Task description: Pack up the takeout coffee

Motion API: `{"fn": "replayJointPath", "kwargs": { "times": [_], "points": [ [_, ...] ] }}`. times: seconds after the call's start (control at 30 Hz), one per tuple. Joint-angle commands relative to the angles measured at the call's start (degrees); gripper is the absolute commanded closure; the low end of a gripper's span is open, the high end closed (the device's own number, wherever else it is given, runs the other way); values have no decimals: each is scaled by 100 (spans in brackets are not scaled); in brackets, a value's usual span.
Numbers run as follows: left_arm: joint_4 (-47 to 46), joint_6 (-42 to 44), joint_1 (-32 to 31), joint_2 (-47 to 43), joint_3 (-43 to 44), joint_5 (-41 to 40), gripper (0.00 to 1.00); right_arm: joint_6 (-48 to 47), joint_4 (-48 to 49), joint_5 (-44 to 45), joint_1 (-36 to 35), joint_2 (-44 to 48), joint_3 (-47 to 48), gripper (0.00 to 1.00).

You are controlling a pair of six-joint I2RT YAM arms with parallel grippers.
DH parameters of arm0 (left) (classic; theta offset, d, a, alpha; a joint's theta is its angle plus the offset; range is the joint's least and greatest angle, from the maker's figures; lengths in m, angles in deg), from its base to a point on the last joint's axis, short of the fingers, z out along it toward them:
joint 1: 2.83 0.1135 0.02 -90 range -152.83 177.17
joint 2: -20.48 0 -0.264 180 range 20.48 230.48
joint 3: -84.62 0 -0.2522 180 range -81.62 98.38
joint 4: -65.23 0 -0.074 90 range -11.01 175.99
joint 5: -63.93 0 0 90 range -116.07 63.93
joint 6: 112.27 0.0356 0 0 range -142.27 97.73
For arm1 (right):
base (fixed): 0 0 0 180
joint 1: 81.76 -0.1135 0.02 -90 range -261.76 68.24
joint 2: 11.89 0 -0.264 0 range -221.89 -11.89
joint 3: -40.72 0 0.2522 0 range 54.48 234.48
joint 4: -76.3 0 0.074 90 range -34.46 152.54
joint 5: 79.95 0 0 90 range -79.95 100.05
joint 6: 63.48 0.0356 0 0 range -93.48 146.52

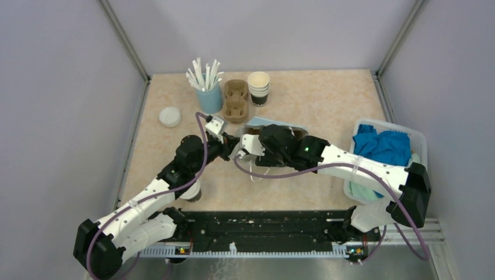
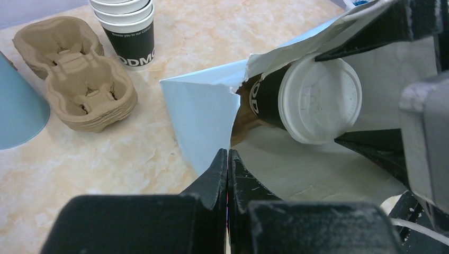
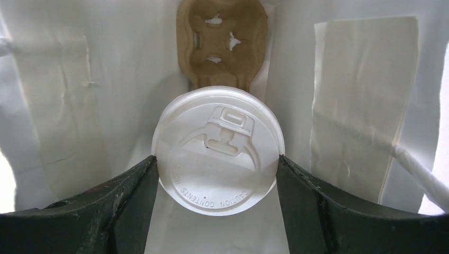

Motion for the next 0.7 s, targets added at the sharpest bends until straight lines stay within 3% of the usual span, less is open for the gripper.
{"fn": "replayJointPath", "kwargs": {
  "times": [0.0, 0.33, 0.67],
  "points": [
    [-385, -41, -12, -109, -49, 112, 100, -102, 132, -168, 135, 52, 65, 59],
    [-273, -543, -19, -123, 69, -291, 100, 496, 223, -871, 127, -321, 10, 59],
    [-122, -779, -13, -101, 136, -88, 100, 546, 757, -341, 139, -639, -286, 60]
  ]
}}
